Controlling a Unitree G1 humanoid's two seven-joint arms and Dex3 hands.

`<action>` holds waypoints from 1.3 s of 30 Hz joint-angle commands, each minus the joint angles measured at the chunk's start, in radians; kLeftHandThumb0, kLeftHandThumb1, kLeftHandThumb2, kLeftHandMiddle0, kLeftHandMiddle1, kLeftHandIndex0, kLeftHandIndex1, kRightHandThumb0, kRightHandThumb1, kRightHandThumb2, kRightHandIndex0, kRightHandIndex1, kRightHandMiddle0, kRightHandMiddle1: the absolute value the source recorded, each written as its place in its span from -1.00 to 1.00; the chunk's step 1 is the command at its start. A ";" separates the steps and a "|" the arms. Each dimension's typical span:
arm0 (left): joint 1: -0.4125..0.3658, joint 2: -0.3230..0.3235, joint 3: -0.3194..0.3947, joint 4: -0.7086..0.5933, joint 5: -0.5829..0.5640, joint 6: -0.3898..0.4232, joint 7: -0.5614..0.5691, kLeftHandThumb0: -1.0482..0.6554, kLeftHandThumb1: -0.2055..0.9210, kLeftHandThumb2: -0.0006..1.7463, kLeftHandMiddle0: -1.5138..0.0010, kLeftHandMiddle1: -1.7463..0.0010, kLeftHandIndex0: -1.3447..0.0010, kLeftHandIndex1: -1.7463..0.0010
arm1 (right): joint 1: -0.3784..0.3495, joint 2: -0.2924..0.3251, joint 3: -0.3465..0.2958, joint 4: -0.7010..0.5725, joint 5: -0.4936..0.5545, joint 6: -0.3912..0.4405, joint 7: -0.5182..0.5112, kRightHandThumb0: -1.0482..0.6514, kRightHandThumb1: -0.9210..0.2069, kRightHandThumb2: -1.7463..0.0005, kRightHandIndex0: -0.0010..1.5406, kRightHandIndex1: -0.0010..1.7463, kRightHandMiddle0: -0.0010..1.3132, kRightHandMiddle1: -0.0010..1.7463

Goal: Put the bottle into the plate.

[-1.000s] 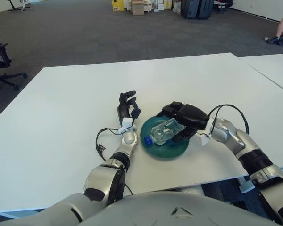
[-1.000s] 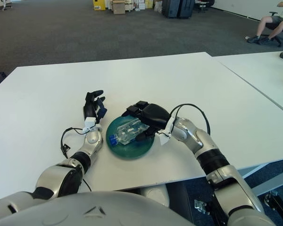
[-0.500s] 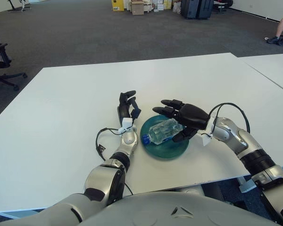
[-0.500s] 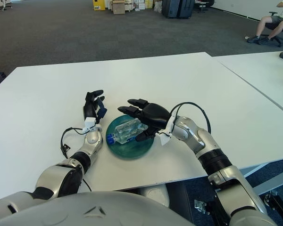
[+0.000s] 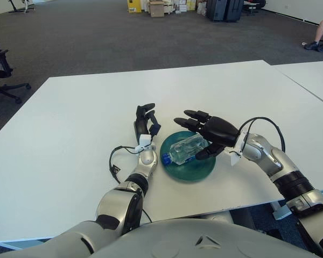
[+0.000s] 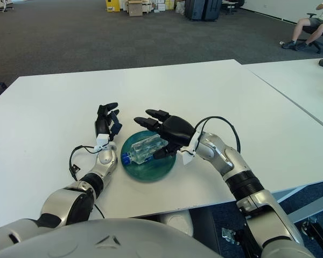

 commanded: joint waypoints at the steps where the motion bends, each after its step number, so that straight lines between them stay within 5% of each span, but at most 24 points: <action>1: 0.035 0.017 0.007 0.012 -0.007 0.000 -0.011 -0.55 1.00 0.04 0.33 0.21 0.37 -0.37 | -0.092 0.021 -0.066 0.069 0.132 0.007 0.002 -1.00 -1.00 0.31 -1.00 -1.00 -1.00 -1.00; 6: 0.037 0.018 0.024 0.008 -0.028 -0.005 -0.028 -0.55 1.00 0.02 0.28 0.19 0.33 -0.39 | -0.141 0.145 -0.170 0.146 0.390 0.063 -0.015 -1.00 -1.00 0.34 -1.00 -1.00 -1.00 -1.00; 10: 0.037 0.021 0.029 0.007 -0.034 -0.004 -0.032 -0.55 1.00 0.01 0.25 0.17 0.31 -0.39 | -0.166 0.232 -0.295 0.353 0.601 0.002 -0.017 -1.00 -1.00 0.24 -1.00 -1.00 -1.00 -1.00; 16: 0.038 0.027 0.025 0.005 -0.031 0.004 -0.028 -0.56 1.00 0.02 0.22 0.16 0.31 -0.38 | -0.176 0.359 -0.474 0.523 0.890 0.102 0.074 -0.93 -1.00 0.04 -0.99 -0.99 -0.94 -0.97; 39: 0.049 0.045 0.029 -0.008 -0.036 -0.011 -0.069 -0.56 1.00 0.03 0.23 0.18 0.29 -0.43 | -0.206 0.415 -0.547 0.589 0.883 0.062 0.144 -0.88 -1.00 0.00 -0.96 -0.99 -0.97 -0.84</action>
